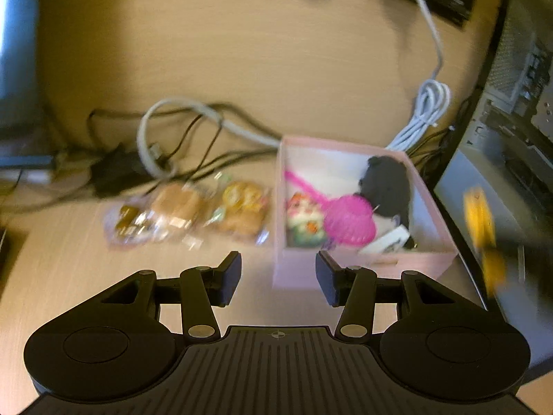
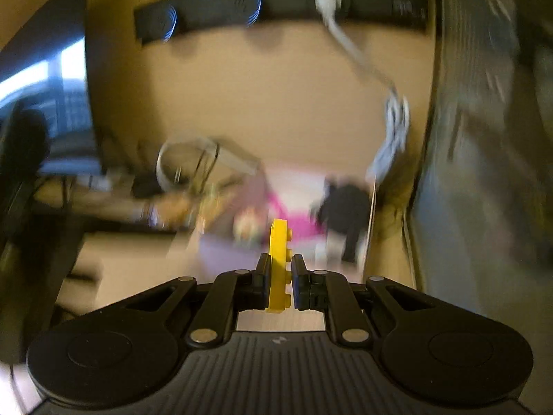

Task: Organize objects
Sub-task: 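Drop the toy figure into the box with the left gripper while the right drops the yellow brick in, then grasp the remaining yellow brick on the desk with the left gripper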

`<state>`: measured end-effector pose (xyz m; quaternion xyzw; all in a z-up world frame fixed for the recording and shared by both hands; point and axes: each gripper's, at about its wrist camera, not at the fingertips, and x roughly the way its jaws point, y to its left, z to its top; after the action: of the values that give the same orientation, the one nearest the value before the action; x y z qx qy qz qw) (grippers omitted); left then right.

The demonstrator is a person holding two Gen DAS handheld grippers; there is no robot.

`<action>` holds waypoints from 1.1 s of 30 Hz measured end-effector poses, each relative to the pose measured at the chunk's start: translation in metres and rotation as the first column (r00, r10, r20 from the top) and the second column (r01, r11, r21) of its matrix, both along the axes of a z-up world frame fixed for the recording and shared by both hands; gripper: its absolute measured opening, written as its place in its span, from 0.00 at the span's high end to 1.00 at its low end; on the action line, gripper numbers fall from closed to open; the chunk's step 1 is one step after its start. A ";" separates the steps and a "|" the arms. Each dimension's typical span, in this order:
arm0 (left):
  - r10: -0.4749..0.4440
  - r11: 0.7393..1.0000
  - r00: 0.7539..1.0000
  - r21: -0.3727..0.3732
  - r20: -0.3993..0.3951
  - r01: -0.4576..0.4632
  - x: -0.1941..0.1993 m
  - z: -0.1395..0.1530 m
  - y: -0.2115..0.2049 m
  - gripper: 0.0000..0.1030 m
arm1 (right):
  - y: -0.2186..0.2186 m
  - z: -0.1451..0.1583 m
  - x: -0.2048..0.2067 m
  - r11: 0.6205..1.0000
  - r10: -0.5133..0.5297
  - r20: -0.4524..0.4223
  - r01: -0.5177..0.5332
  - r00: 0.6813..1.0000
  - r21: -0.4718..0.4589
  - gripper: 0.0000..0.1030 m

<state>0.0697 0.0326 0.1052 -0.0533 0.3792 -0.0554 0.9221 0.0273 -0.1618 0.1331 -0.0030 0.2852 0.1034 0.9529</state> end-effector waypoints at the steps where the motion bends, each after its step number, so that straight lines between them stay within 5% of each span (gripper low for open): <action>1: 0.013 1.000 1.000 -0.001 -0.011 -0.013 -0.006 0.001 0.006 0.49 | 0.002 0.008 0.013 1.000 -0.018 0.025 0.018 1.000 0.004 0.88; 4: 0.035 0.999 0.999 0.008 -0.020 -0.035 -0.017 0.001 0.020 0.49 | 0.012 0.025 0.061 0.997 -0.072 0.085 0.072 0.994 0.001 0.88; 6: 0.049 0.999 0.999 0.020 -0.024 -0.048 -0.025 0.002 0.030 0.49 | 0.016 0.029 0.090 0.996 -0.085 0.049 0.085 0.995 0.007 0.73; 8: 0.061 0.998 0.998 0.027 -0.027 -0.061 -0.033 0.002 0.043 0.49 | 0.018 0.027 0.105 0.993 -0.114 0.012 0.114 0.993 0.009 0.38; 14: 0.098 0.995 0.992 -0.002 -0.080 -0.099 -0.056 -0.014 0.079 0.49 | 0.031 -0.007 0.084 0.996 -0.080 -0.038 0.078 0.996 -0.040 0.18; 24: 0.054 0.988 0.979 -0.132 -0.196 -0.081 -0.080 -0.051 0.081 0.50 | 0.052 -0.073 0.023 0.991 -0.069 -0.171 0.048 0.983 -0.124 0.10; 33: 0.035 0.999 0.980 -0.005 -0.197 -0.036 -0.064 -0.070 0.052 0.54 | 0.071 -0.069 -0.001 0.989 -0.074 -0.149 0.053 0.986 -0.141 0.08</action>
<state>0.0057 0.0848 0.0354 -0.0695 0.4674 -0.0351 0.8806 0.0259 -0.0913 0.0643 -0.0512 0.3642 0.0532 0.9284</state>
